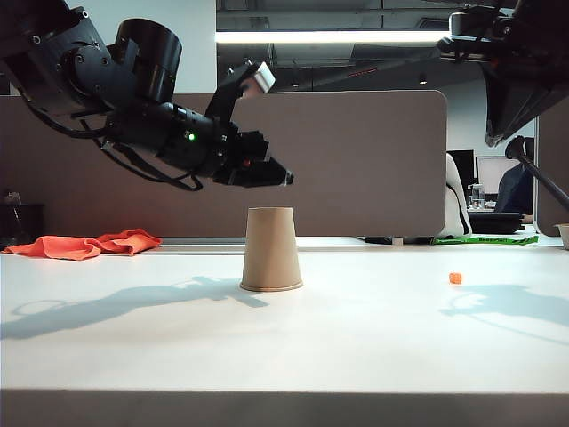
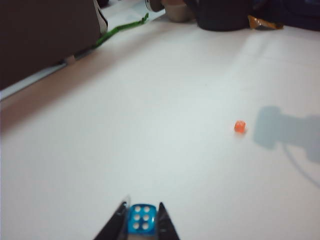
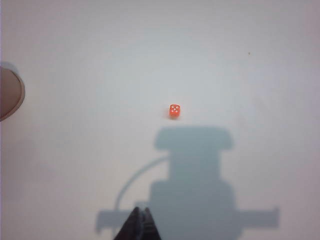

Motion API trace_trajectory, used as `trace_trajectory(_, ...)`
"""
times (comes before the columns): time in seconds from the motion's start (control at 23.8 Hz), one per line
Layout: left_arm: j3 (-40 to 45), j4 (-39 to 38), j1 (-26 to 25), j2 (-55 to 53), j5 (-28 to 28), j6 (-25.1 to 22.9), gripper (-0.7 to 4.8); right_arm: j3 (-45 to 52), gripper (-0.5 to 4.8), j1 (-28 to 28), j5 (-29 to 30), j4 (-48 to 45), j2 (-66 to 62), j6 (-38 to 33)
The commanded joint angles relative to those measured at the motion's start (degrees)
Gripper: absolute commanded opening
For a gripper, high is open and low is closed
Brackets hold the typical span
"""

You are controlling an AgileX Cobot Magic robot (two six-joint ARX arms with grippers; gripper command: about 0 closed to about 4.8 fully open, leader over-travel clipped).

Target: Throw the dice onto the paper cup, compare its value with the values of the other dice on the table, place the die with the higher value on the paper cup, and take no action if both dice have the same value.

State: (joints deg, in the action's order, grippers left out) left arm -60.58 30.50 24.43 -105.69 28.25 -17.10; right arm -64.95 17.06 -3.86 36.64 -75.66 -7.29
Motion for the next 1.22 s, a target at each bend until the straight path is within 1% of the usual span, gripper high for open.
trace_trajectory(0.04,-0.04,-3.02,-0.07,0.11,-2.49,-0.28,0.66,-0.22,-0.06,0.04,0.00,0.04,0.26,-0.26)
trace_trajectory(0.17,-0.04,-4.74,-0.15,0.11,-3.21,-0.28,0.66,-0.22,-0.06,0.04,0.02,0.52,0.26,-0.26)
trace_trajectory(0.38,-0.04,-4.74,-0.13,0.11,-3.23,-0.26,0.68,-0.22,-0.06,0.04,0.02,0.83,0.26,-0.26)
trace_trajectory(0.46,-0.04,-4.72,-0.13,0.11,-4.15,-0.24,0.94,-0.22,-0.06,0.04,0.17,0.83,0.26,-0.26)
trace_trajectory(0.55,-0.04,-4.72,-0.13,0.11,-5.14,-0.26,0.95,-0.22,-0.06,0.04,0.20,0.83,0.26,-0.26)
trace_trajectory(0.88,-0.04,-4.59,-0.13,0.11,-5.35,-0.24,0.99,-0.22,-0.06,0.02,0.17,0.81,0.26,-0.26)
trace_trajectory(1.22,-0.09,0.96,-0.13,2.08,-5.07,0.66,0.99,-0.22,-0.06,0.02,0.17,0.79,0.26,-0.24)
